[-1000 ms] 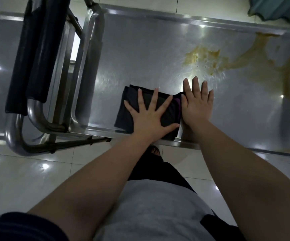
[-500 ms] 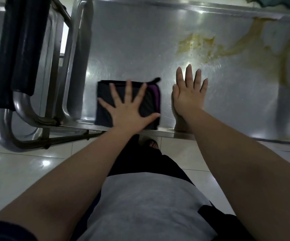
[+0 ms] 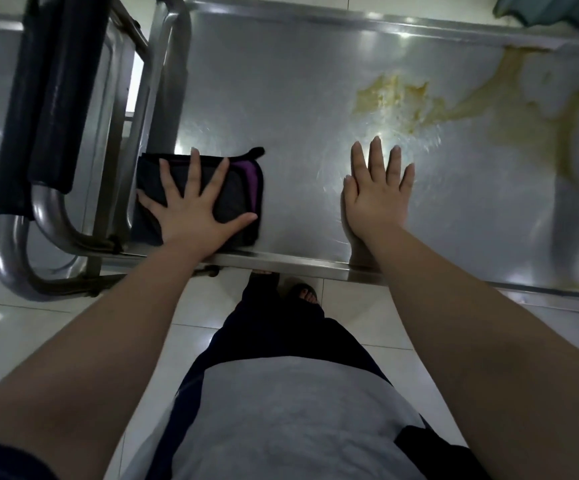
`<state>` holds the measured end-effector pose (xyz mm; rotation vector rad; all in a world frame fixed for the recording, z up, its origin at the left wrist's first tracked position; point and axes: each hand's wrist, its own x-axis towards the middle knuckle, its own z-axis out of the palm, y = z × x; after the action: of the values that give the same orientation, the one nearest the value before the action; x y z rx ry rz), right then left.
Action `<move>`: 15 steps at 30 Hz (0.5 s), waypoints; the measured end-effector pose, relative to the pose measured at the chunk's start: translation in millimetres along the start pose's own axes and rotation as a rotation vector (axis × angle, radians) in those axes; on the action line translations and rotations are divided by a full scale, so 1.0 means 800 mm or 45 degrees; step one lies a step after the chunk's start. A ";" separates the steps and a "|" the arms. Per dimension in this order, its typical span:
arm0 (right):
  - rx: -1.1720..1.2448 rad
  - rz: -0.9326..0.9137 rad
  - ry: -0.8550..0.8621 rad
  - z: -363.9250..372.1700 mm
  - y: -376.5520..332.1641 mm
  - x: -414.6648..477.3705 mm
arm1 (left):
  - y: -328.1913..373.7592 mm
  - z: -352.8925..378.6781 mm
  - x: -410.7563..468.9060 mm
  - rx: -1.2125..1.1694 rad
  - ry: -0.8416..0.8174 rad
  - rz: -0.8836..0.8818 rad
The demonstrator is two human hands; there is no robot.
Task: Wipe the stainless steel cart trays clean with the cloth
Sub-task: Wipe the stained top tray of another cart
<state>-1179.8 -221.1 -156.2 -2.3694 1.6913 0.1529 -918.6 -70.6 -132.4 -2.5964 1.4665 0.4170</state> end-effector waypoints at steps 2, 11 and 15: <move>-0.016 0.011 -0.008 0.001 -0.003 -0.001 | 0.042 0.003 -0.004 -0.024 0.007 0.043; -0.009 -0.052 -0.032 -0.005 0.008 0.001 | 0.077 0.005 -0.002 -0.087 0.037 0.247; -0.028 -0.047 -0.053 -0.010 0.004 -0.003 | -0.016 -0.003 0.016 -0.097 0.041 0.012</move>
<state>-1183.9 -222.2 -148.2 -2.3943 1.6348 0.2139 -901.3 -74.6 -134.4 -2.6683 1.5016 0.4432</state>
